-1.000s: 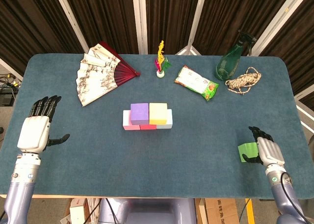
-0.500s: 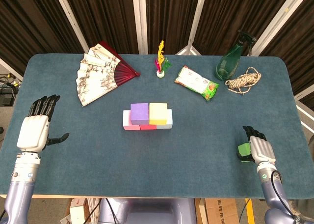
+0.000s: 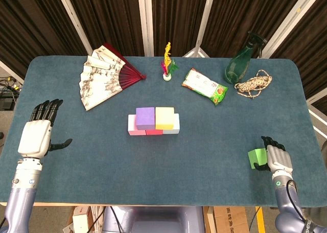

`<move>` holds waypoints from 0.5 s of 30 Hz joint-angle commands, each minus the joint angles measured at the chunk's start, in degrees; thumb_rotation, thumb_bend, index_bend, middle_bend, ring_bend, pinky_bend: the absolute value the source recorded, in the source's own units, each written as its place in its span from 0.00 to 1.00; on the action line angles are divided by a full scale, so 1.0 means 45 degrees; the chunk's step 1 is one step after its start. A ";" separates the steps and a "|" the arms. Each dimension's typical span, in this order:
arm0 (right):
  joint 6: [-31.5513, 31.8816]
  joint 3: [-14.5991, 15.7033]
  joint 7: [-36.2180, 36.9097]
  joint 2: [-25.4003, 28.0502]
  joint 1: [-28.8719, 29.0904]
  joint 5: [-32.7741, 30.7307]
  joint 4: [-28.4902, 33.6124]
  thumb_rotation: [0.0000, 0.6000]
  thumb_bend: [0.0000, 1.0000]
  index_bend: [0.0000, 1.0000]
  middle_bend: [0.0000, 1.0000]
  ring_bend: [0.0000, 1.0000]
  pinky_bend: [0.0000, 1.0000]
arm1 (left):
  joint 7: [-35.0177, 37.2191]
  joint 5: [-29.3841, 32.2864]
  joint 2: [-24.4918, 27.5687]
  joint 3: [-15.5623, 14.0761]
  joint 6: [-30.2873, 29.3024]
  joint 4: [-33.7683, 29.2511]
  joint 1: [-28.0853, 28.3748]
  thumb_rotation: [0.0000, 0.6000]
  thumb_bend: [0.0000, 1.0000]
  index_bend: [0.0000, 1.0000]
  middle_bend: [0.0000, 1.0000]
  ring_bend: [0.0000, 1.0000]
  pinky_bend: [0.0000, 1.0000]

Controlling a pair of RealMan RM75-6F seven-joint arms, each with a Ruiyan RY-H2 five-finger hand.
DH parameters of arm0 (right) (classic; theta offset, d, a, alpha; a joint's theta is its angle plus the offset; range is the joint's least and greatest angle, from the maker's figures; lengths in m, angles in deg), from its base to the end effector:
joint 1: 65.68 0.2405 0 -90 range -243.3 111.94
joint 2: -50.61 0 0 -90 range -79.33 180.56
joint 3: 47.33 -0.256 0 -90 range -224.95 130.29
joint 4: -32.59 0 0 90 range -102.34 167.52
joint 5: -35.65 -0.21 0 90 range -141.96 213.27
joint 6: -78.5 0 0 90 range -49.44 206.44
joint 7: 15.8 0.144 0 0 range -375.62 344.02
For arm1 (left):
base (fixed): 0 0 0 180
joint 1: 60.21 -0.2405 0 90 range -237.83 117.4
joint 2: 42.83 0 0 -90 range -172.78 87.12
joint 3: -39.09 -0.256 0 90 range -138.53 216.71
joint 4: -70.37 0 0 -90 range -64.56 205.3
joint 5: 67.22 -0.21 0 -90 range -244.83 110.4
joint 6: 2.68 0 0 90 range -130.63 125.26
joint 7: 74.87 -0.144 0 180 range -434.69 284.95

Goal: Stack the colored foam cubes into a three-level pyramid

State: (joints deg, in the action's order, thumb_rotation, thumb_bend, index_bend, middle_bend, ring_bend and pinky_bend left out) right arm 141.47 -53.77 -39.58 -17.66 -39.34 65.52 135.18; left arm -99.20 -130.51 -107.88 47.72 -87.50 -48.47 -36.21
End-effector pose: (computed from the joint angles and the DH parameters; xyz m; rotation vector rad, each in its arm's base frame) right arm -0.3050 -0.2585 0.0894 1.2221 -1.4184 0.4264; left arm -0.1832 0.2574 0.1414 -1.3517 -0.9626 -1.0012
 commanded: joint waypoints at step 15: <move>-0.0065 -0.0131 -0.0866 0.0163 0.0576 -0.2139 0.0279 1.00 0.31 0.00 0.23 0.26 0.18 | 0.0095 0.0016 -0.0038 0.0210 0.0255 -0.0031 -0.0167 1.00 0.17 0.00 0.04 0.00 0.00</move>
State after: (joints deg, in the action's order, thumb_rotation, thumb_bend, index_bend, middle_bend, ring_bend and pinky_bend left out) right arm 141.20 -54.30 -43.74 -16.90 -36.77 55.57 136.47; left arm -98.77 -130.44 -108.05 48.67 -86.36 -48.61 -36.96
